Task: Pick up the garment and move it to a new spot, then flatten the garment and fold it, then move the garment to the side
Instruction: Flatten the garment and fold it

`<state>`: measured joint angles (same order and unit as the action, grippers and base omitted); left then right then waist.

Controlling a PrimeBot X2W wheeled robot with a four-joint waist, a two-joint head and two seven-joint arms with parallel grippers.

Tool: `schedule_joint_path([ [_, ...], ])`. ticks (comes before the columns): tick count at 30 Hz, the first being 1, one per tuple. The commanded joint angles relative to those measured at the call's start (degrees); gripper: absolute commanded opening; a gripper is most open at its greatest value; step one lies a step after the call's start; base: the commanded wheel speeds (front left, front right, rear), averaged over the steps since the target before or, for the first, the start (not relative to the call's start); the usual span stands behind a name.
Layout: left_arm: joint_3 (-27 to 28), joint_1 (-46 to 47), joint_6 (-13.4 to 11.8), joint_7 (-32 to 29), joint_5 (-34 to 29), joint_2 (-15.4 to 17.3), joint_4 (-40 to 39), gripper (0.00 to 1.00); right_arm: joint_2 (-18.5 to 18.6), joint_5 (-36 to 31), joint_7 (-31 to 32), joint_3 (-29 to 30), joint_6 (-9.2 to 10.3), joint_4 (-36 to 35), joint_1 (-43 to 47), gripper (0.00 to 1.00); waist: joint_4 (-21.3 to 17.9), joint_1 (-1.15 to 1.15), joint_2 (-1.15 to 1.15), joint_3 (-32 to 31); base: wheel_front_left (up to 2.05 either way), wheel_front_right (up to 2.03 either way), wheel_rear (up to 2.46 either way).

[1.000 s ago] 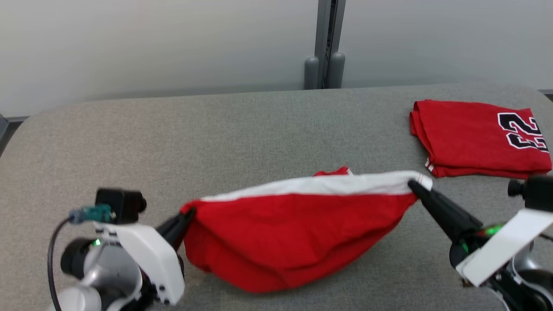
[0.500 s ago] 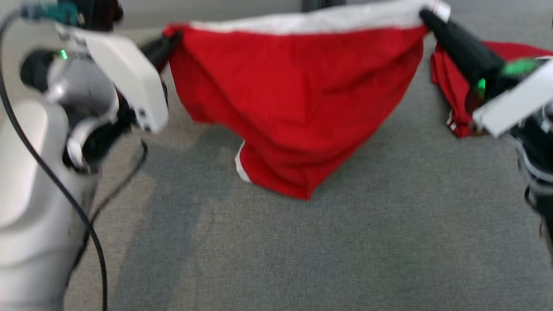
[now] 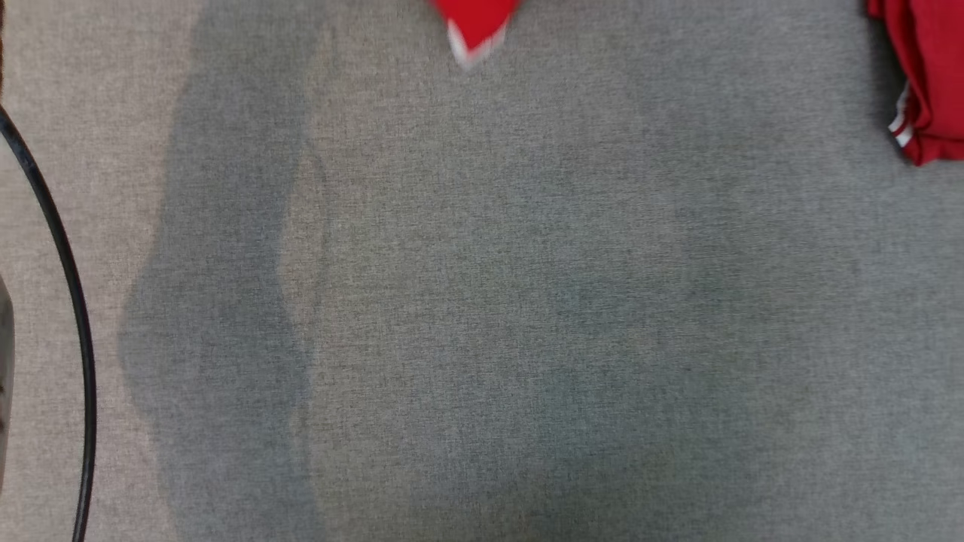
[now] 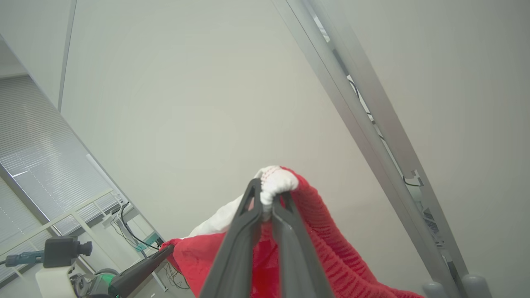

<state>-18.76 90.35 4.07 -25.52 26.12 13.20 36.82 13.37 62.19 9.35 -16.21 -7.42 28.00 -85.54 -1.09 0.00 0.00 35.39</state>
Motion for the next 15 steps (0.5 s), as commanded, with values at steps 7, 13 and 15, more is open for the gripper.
schedule_joint_path([
  [7, 1.25, 7.6, 1.49, 16.56, 0.0, -3.12, 8.38, 0.0, 0.66, 4.2, -12.9, -0.62, -0.15, 0.97, -5.66, 0.0, 1.6, 0.0, 0.0, -0.14, 0.0, 0.0, 0.0],
  [13, -3.41, 0.42, 3.42, 15.01, 2.44, -3.92, 15.11, 0.0, 5.92, 6.61, -8.34, -10.45, -0.15, 1.66, 3.52, 0.0, 2.85, 0.0, 0.0, -3.24, 0.0, 0.0, 0.0],
  [15, -6.24, -4.83, 3.46, 13.33, 4.57, -4.35, 15.2, 0.0, 7.65, 7.46, -7.77, -13.77, -0.15, 1.51, 8.69, 0.0, 2.94, 0.0, 0.0, -4.77, 0.0, 0.0, 0.0],
])
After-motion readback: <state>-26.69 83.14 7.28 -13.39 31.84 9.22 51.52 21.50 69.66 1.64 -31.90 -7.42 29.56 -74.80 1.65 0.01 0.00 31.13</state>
